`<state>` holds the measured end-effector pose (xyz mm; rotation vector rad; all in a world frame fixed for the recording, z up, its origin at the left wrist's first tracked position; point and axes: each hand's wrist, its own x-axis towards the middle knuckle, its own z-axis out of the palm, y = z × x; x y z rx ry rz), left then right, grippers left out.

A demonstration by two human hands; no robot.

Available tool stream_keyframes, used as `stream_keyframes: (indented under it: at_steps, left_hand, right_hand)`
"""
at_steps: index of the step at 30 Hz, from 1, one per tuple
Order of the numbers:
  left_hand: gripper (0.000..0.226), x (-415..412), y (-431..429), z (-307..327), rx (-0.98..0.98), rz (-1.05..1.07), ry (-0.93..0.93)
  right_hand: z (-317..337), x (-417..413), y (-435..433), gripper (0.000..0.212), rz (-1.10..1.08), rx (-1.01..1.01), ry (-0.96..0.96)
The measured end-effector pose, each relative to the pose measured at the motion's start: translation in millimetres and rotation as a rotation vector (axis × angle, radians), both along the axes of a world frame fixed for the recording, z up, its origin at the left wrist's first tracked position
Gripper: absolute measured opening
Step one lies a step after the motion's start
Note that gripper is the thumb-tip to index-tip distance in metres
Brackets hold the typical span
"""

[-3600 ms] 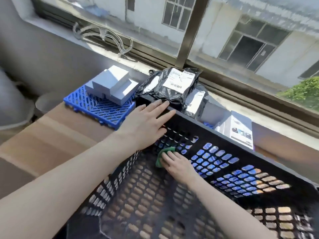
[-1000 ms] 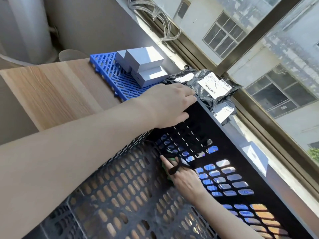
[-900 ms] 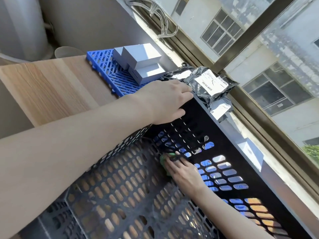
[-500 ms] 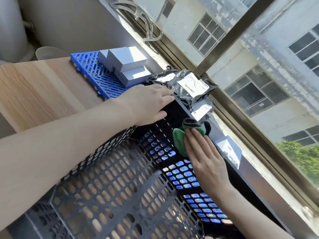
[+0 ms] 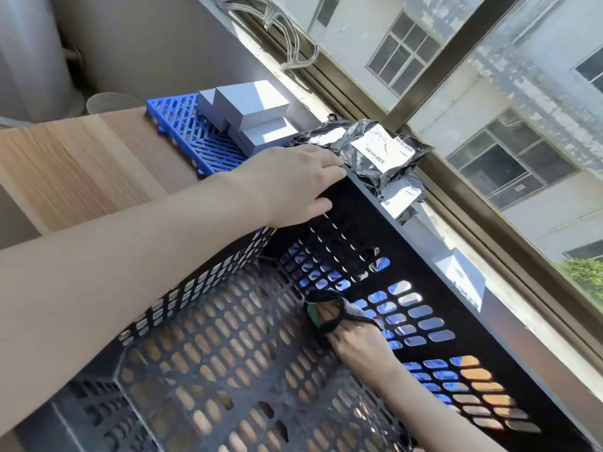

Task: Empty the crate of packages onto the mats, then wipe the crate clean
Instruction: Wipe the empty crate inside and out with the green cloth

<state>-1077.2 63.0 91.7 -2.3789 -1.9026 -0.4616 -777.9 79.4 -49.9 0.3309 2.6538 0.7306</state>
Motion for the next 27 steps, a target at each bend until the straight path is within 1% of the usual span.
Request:
stream_keyframes:
  at_steps: [2, 4, 5, 6, 8, 10, 12, 13, 16, 18, 19, 20, 21, 22, 23, 24, 25, 26, 27]
  left_hand:
    - [0.056, 0, -1, 0, -0.002, -0.003, 0.006]
    - [0.056, 0, -1, 0, -0.002, -0.008, 0.02]
    - [0.056, 0, -2, 0, -0.002, -0.009, 0.021]
    - [0.057, 0, -2, 1, -0.001, -0.01, 0.021]
    - [0.057, 1, -3, 2, 0.0, -0.01, 0.026]
    - [0.057, 1, -4, 2, -0.002, -0.01, 0.027]
    - [0.057, 2, -4, 3, -0.002, -0.009, 0.025]
    - [0.057, 2, -4, 4, -0.002, -0.008, 0.024]
    - [0.057, 2, -3, 4, -0.006, 0.001, 0.024]
    - [0.057, 2, -2, 3, 0.002, 0.002, 0.024]
    - [0.056, 2, -2, 3, 0.008, 0.001, 0.026]
    - [0.056, 3, -1, 2, 0.011, 0.001, 0.028]
    - [0.056, 3, -1, 2, 0.013, 0.0, 0.031]
    - [0.056, 3, 0, 1, 0.015, 0.001, 0.038]
    - [0.056, 3, 0, 1, 0.018, 0.0, 0.047]
    - [0.057, 3, 0, 1, 0.022, -0.003, 0.058]
    - [0.057, 3, 0, 1, 0.03, -0.005, 0.07]
    - [0.057, 2, 0, 0, 0.038, -0.005, 0.086]
    - [0.058, 3, -1, 0, 0.047, -0.005, 0.108]
  right_hand:
    - [13, 7, 2, 0.043, -0.019, 0.023, 0.099]
    - [38, 10, 0, 0.057, -0.103, 0.021, 0.241]
    - [54, 11, -3, 0.062, -0.144, 0.011, 0.28]
    - [71, 12, -6, 0.061, -0.159, 0.021, 0.311]
    - [104, 14, -9, 0.052, -0.179, 0.08, 0.369]
    - [123, 14, -11, 0.05, -0.182, 0.143, 0.384]
    - [121, 13, -12, 0.05, -0.179, 0.156, 0.383]
    - [111, 14, -10, 0.049, -0.193, 0.109, 0.388]
    - [73, 9, -3, 0.047, -0.232, 0.002, 0.341]
    - [37, 8, 1, 0.049, -0.214, 0.017, 0.262]
    - [21, 6, 3, 0.052, -0.176, 0.045, 0.213]
    - [3, 7, 3, 0.059, -0.153, 0.018, 0.129]
    - [-9, 8, 2, 0.064, -0.181, -0.036, 0.063]
    - [-15, 7, -1, 0.055, -0.232, -0.076, 0.0]
    - [-20, 6, -2, 0.035, -0.277, -0.086, -0.056]
    - [-19, 2, -4, 0.021, -0.278, -0.068, -0.078]
    - [-20, 3, -5, 0.022, -0.262, -0.097, -0.107]
    - [-14, 3, -4, 0.031, -0.262, -0.105, -0.117]
    - [-4, 4, -3, 0.039, -0.243, -0.099, -0.056]
